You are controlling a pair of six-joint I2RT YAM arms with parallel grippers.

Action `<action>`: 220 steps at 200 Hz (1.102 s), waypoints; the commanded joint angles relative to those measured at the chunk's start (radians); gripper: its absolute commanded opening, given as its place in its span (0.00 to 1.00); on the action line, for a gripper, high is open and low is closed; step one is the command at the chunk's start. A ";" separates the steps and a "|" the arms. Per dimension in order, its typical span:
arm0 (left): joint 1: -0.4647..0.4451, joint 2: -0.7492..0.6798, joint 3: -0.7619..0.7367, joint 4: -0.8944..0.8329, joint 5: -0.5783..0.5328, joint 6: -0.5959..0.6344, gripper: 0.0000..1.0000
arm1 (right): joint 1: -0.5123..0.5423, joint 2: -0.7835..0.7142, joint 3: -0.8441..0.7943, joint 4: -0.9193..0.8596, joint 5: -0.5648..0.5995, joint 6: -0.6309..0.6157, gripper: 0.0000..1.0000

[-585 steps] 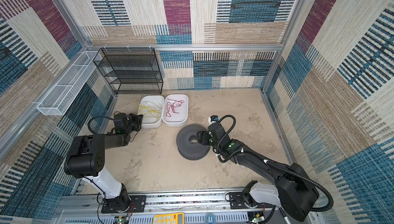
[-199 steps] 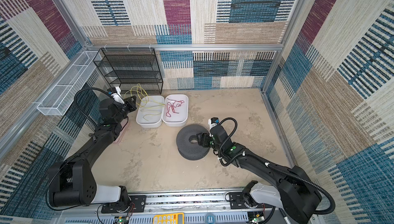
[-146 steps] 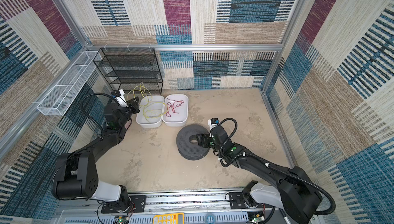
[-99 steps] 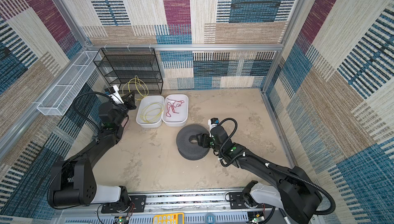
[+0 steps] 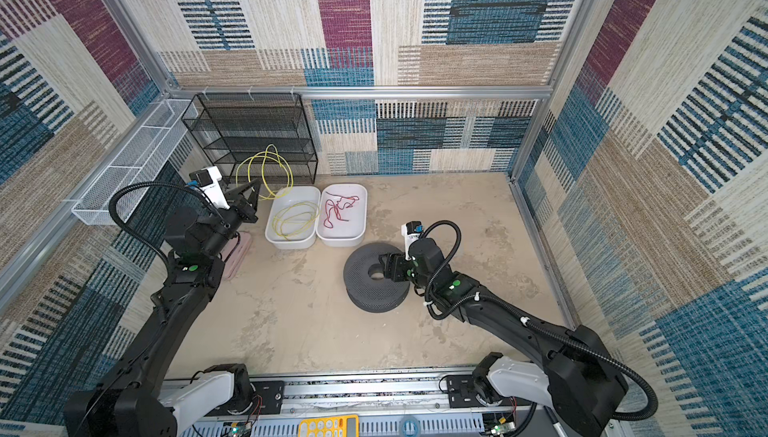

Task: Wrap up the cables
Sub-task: 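Lift the yellow cable out of the tub with the left gripper, then release the spool and grasp the yellow cable with the right gripper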

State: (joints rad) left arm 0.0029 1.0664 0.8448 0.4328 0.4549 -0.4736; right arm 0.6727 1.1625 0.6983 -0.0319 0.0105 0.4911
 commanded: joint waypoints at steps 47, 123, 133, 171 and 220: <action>-0.201 -0.071 -0.118 0.090 0.106 -0.152 0.00 | 0.001 0.014 0.201 -0.025 -0.065 -0.111 0.64; -0.298 -0.008 -0.224 0.281 0.002 -0.231 0.00 | 0.000 -0.011 0.338 -0.014 -0.271 -0.050 0.63; -0.324 -0.005 -0.216 0.243 -0.037 -0.213 0.00 | 0.001 -0.013 0.340 0.011 -0.333 -0.038 0.63; -0.405 0.017 -0.172 0.083 -0.181 -0.159 0.00 | 0.021 0.044 0.370 0.044 -0.433 -0.030 0.61; -0.464 0.024 -0.164 0.000 -0.271 -0.122 0.00 | 0.070 0.190 0.509 -0.060 -0.315 -0.111 0.60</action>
State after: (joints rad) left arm -0.4442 1.0908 0.6731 0.4717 0.2550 -0.6456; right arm 0.7315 1.2999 1.1595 -0.0544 -0.3534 0.4160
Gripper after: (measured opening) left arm 0.052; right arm 0.603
